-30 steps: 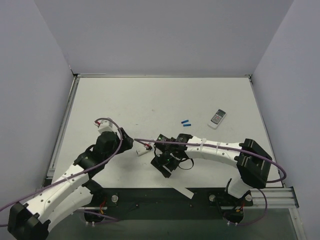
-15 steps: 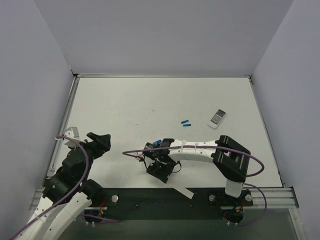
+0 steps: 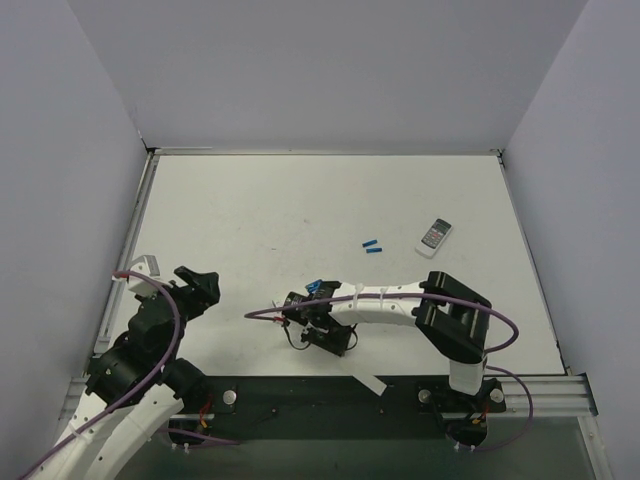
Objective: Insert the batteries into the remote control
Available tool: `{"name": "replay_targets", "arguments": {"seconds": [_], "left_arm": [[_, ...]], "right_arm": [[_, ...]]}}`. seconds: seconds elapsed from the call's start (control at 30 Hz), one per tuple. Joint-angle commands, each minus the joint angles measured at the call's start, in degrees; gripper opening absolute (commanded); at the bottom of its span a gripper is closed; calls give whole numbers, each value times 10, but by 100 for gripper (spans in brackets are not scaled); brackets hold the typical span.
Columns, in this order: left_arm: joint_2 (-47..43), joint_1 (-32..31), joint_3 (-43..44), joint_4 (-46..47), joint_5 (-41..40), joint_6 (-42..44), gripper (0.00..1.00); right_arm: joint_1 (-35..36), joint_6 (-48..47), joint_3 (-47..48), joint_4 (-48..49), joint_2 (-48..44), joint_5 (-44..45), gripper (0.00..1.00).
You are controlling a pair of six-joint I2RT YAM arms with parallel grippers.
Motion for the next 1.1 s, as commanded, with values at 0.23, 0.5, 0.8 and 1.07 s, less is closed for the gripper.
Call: {"name": "replay_targets", "arguments": {"seconds": [0.23,0.5,0.8,1.07], "left_arm": [[19,3,19,4,-14,18,83],[17,3,19,0,-6,16,83],[8,3,8,6,7,13,84],[34,3,6,24,52,16,84]], "right_arm": [[-95,-3,18,42,-17,118,7],[-120,54,18,55,-66,116,27],[-131,74,-67,65,-131,54,61],[-160,30,-69,67,-93,13,64]]}}
